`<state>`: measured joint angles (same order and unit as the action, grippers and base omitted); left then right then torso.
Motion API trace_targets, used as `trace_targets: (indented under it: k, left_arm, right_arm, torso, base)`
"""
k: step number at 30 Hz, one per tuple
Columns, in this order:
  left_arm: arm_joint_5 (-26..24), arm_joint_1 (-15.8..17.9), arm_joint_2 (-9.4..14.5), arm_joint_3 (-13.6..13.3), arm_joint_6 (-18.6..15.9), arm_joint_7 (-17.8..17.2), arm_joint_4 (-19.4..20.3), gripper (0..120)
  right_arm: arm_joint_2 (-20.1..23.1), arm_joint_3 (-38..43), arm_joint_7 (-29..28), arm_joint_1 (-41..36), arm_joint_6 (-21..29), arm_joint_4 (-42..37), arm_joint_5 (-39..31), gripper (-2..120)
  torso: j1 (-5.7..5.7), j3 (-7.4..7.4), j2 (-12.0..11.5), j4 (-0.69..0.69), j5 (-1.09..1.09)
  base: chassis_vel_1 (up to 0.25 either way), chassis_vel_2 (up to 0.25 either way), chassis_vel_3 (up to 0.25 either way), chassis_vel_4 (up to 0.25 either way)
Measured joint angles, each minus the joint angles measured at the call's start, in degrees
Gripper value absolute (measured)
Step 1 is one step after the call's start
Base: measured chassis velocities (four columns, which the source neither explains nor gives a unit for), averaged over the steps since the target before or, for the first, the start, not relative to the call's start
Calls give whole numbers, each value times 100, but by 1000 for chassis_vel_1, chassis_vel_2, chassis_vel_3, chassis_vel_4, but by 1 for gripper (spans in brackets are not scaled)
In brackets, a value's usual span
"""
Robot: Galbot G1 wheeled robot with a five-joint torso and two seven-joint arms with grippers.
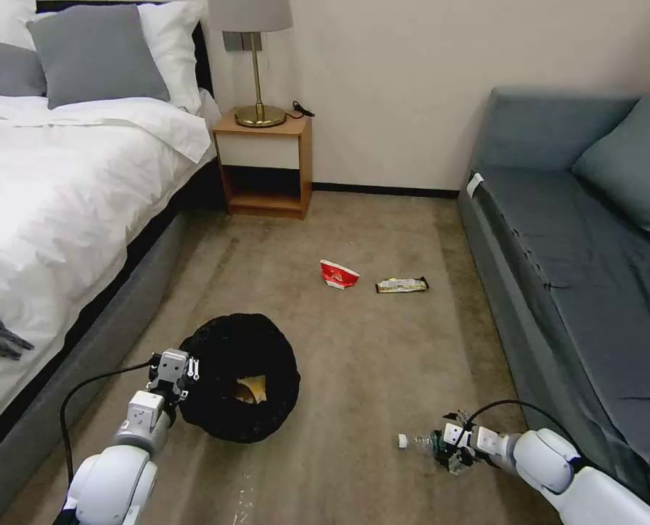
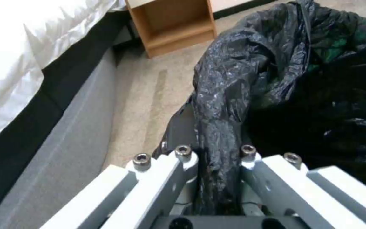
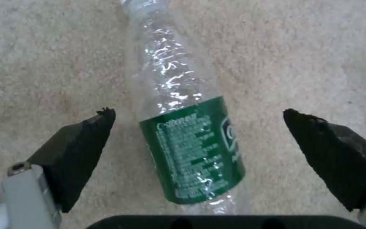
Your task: Pick up the trash bin, then pick up the garbage on the floor and place it into the trash bin.
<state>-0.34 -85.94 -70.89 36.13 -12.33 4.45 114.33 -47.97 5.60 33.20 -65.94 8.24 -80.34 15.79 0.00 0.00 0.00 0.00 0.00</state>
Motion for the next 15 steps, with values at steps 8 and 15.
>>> trace_targets:
  k: [8,15]
  left_arm:
    - [-19,-32,-2,42,27,14,-4,4]
    - [-20,-35,-11,25,39,23,-19,4]
  right_arm:
    - [-119,-86,115,150,-76,290,209,100]
    - [-206,-82,192,194,-131,470,343,88]
  torso:
    - [0,0,0,0,0]
    - [0,0,0,0,0]
  base:
    - [0,0,0,0]
    - [0,0,0,0]
